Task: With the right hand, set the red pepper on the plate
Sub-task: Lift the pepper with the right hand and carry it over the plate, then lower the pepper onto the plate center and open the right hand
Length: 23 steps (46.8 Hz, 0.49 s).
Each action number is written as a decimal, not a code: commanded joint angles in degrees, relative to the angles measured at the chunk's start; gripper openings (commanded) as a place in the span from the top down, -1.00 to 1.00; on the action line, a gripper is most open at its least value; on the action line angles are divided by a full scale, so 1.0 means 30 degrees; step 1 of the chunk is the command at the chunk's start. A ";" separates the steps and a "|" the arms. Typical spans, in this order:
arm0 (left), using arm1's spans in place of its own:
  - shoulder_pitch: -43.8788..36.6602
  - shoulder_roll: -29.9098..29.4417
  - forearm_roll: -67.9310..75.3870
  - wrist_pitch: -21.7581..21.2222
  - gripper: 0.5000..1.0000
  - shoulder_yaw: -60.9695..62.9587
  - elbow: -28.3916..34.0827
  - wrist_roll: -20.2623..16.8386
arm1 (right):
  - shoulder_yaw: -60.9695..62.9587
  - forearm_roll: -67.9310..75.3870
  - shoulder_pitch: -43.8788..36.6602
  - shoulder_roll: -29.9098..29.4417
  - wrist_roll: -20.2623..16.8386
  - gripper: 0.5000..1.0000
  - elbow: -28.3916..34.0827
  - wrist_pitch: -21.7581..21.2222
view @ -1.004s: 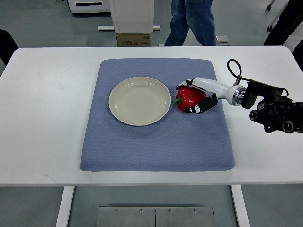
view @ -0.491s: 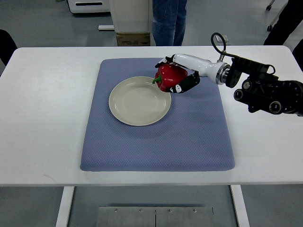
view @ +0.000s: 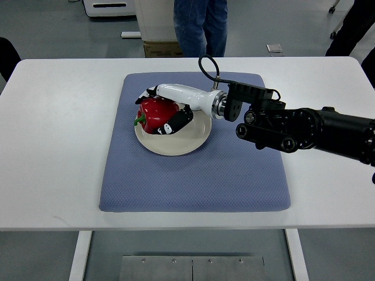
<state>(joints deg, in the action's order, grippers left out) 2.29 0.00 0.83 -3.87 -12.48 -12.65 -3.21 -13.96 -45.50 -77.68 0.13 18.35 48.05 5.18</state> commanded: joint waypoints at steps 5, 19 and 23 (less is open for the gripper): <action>0.0000 0.0000 0.0015 0.0000 -1.00 0.0001 -0.0001 0.0015 | -0.0004 0.0077 0.0316 -0.0044 -0.0111 1.00 -0.0370 0.0031; 0.0000 0.0000 0.0015 0.0000 -1.00 0.0001 -0.0001 0.0015 | 0.0084 0.0106 0.1458 -0.0044 -0.0404 1.00 -0.0957 0.0118; 0.0000 0.0000 -0.0015 0.0000 -1.00 0.0001 -0.0001 0.0015 | 0.0376 0.0106 0.1780 -0.0044 -0.0551 1.00 -0.0957 0.0206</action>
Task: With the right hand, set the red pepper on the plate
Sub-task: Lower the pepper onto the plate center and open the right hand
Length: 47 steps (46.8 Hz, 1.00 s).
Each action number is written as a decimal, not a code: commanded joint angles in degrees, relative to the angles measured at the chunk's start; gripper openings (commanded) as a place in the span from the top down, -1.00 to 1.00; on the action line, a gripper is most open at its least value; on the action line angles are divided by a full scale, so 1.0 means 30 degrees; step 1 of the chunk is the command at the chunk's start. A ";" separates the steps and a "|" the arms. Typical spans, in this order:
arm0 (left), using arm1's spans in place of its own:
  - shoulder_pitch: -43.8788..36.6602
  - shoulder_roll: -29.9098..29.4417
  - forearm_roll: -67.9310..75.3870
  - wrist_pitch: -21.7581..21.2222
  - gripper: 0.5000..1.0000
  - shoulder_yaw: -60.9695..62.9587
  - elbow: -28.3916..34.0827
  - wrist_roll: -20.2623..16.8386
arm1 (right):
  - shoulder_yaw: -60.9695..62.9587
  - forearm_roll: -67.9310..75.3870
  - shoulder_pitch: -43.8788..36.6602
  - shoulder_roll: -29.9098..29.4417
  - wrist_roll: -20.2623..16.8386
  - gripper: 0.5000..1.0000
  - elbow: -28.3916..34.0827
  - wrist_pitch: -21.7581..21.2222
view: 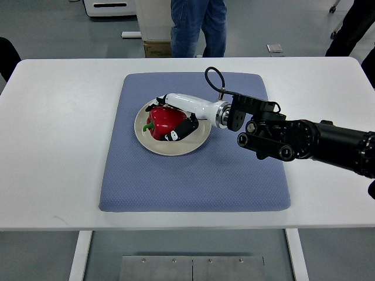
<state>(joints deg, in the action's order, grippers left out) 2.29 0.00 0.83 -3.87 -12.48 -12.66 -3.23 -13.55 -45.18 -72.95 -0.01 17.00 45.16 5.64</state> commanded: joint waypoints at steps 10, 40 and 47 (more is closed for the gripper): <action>0.0000 0.0000 0.0015 0.0000 -1.00 0.0000 0.0002 0.0022 | 0.1528 0.0000 0.0792 0.0002 -0.1243 1.00 -0.0082 0.0113; 0.0000 0.0000 0.0015 0.0000 -1.00 0.0000 0.0002 -0.0007 | 0.1792 0.0117 0.1085 0.0002 -0.1565 -0.98 -0.0404 0.0172; 0.0000 0.0000 0.0015 0.0000 -1.00 0.0000 0.0002 -0.0007 | 0.1821 0.0147 0.1085 0.0002 -0.1566 -1.00 -0.0433 0.0143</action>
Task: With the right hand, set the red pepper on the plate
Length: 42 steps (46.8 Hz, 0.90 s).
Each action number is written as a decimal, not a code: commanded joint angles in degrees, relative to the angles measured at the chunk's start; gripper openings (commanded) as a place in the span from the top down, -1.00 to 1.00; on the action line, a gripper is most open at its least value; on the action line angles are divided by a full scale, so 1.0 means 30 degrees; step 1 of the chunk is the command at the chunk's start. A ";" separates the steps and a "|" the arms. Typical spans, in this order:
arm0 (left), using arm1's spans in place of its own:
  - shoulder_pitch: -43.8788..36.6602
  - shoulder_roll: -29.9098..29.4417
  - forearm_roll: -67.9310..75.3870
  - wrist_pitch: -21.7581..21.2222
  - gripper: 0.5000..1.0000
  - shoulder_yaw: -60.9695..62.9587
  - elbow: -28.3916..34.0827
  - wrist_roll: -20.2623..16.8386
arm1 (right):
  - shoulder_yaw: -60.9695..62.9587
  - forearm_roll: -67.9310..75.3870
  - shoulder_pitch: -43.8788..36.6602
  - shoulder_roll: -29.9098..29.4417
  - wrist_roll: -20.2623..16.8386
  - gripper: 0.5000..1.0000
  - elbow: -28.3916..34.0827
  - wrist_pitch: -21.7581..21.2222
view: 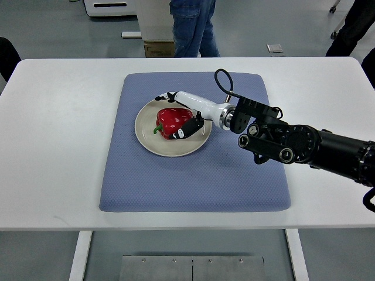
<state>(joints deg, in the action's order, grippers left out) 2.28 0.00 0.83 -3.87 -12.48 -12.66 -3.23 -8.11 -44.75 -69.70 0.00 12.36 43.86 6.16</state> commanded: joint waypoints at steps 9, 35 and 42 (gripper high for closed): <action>0.0000 0.0000 -0.0012 0.0000 -1.00 0.0000 0.0001 -0.0006 | 0.0563 0.0003 -0.0088 0.0000 -0.0047 -1.00 0.0001 -0.0033; 0.0000 0.0000 0.0017 0.0000 -1.00 0.0000 -0.0028 0.0023 | 0.7825 0.2464 0.1845 0.0790 -0.2214 -1.00 -0.0058 -0.0033; 0.0000 0.0000 -0.0012 0.0000 -1.00 0.0000 0.0001 -0.0006 | 1.0698 0.2464 0.2929 0.1142 -0.3034 -1.00 -0.0204 -0.0003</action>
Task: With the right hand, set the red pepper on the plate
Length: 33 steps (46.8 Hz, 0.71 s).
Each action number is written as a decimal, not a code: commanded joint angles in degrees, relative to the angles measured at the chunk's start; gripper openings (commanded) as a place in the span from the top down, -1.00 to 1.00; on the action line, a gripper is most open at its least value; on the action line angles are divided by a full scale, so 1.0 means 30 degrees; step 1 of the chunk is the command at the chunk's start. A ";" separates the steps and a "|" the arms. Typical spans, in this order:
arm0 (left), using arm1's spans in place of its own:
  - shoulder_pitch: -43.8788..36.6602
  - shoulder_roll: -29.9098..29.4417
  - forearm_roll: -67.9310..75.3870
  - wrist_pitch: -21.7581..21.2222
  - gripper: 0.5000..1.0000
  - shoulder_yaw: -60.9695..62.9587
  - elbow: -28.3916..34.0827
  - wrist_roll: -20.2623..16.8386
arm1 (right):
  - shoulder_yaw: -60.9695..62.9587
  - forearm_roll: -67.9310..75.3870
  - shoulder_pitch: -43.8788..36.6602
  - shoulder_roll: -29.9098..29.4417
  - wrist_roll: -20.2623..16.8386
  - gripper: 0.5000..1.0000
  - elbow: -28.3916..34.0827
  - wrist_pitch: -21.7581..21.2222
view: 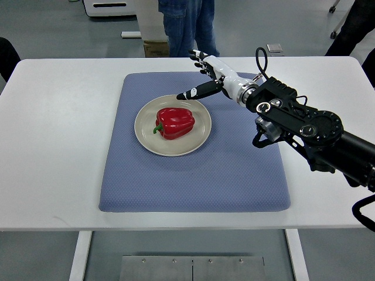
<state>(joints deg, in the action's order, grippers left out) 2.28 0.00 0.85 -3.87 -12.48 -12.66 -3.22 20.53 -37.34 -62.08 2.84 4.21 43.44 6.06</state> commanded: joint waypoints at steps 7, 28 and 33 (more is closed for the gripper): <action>0.0003 0.0000 -0.0019 0.0001 -1.00 -0.0001 0.0001 0.0018 | 0.4080 -0.0035 0.1239 0.0284 -0.0789 -1.00 -0.0389 0.0440; 0.0003 0.0000 -0.0019 0.0001 -1.00 -0.0001 0.0001 -0.0011 | 0.8362 0.0081 0.3349 0.0167 -0.0936 -1.00 -0.0389 0.2756; 0.0003 0.0000 -0.0019 0.0001 -1.00 -0.0001 0.0001 -0.0011 | 0.8362 0.0374 0.3729 0.0196 -0.0907 -1.00 -0.0389 0.2756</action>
<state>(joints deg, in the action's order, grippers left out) 2.29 0.00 0.81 -3.87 -12.48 -12.66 -3.22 45.67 -36.73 -51.62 3.40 1.41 42.31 14.33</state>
